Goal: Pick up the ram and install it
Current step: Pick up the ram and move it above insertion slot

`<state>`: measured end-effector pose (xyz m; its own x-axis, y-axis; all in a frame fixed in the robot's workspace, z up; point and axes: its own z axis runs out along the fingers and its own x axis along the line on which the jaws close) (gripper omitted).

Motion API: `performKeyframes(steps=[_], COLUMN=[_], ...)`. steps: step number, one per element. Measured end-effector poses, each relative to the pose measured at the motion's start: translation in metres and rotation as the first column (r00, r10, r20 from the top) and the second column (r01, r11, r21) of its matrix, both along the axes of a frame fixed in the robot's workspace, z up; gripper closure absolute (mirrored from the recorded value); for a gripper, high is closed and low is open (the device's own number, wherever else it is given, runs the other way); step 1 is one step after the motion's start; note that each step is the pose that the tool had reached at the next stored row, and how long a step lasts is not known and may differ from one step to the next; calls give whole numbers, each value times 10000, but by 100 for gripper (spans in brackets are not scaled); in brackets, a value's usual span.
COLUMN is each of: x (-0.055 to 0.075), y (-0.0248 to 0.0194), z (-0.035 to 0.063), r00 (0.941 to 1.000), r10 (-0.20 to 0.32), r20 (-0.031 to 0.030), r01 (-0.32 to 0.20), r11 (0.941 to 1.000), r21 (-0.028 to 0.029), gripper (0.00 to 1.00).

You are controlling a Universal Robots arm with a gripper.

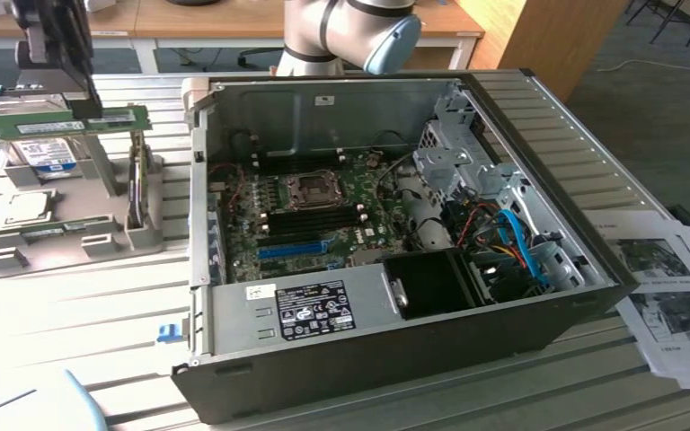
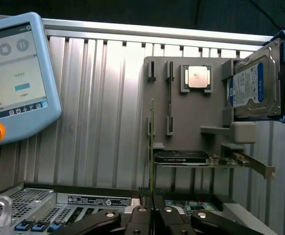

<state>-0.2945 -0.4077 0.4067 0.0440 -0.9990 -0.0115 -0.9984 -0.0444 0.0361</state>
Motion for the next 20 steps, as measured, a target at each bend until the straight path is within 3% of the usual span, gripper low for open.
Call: performKeyframes(steps=[20], x=[337], y=[0], z=[1], r00=[10000], r10=[3], r20=[-1], r01=[-3], r11=[10000], r21=[-1], gripper=[89])
